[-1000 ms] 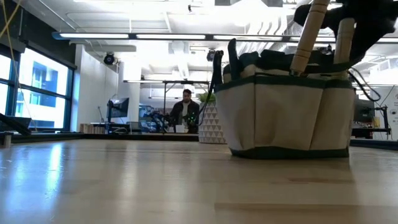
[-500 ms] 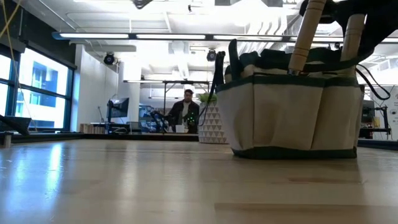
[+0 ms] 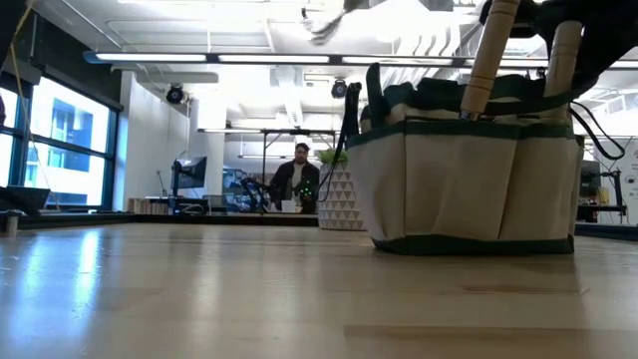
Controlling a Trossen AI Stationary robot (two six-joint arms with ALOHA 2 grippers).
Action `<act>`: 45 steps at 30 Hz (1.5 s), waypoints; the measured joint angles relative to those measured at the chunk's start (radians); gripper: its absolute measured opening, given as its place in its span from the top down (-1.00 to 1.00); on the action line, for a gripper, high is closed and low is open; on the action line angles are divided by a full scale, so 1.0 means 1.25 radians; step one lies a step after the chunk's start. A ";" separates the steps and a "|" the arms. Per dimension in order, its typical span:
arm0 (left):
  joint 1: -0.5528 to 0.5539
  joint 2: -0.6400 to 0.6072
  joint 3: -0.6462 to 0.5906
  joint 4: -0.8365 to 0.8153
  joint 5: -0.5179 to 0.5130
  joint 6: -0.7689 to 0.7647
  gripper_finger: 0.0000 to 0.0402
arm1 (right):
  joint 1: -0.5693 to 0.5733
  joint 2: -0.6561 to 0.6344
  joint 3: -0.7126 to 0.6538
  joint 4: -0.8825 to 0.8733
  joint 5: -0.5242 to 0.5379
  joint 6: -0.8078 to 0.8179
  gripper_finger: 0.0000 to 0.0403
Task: Pick & Place Garden tools in Gardening bag
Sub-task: Put the light brown hand rake into the white gardening bag
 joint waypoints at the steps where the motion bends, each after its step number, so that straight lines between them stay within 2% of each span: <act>1: 0.023 0.000 0.000 0.042 0.072 0.026 0.74 | 0.000 0.000 0.000 0.000 0.000 0.005 0.98; 3: 0.064 0.006 0.000 0.110 0.201 0.070 0.74 | 0.000 0.000 0.000 0.000 0.000 0.015 0.98; 6: 0.126 0.025 0.000 0.157 0.338 0.102 0.74 | 0.001 0.000 0.000 0.000 0.000 0.025 0.98; 10: 0.198 0.072 -0.011 0.164 0.468 0.116 0.74 | 0.002 0.000 0.000 0.002 0.000 0.039 0.98; 13: 0.236 0.093 -0.079 0.217 0.563 0.120 0.74 | 0.002 0.000 0.000 0.004 0.000 0.039 0.98; 20: 0.249 0.086 -0.335 0.486 0.671 0.059 0.74 | 0.011 0.000 0.000 -0.026 0.007 0.059 0.98; 22: 0.247 0.083 -0.388 0.591 0.711 0.050 0.74 | 0.016 0.000 0.000 -0.033 0.013 0.061 0.98; 26: 0.242 0.080 -0.461 0.696 0.753 0.015 0.74 | 0.019 0.000 0.000 -0.041 0.032 0.066 0.98; 32: 0.216 0.080 -0.523 0.824 0.805 -0.069 0.74 | 0.002 0.000 0.000 -0.050 0.042 0.059 0.98; 40: 0.125 0.080 -0.526 0.828 0.816 -0.052 0.74 | -0.042 0.000 0.000 -0.049 0.042 0.034 0.98; 45: 0.097 0.080 -0.526 0.828 0.815 -0.070 0.74 | -0.071 0.000 0.000 -0.047 0.042 0.014 0.98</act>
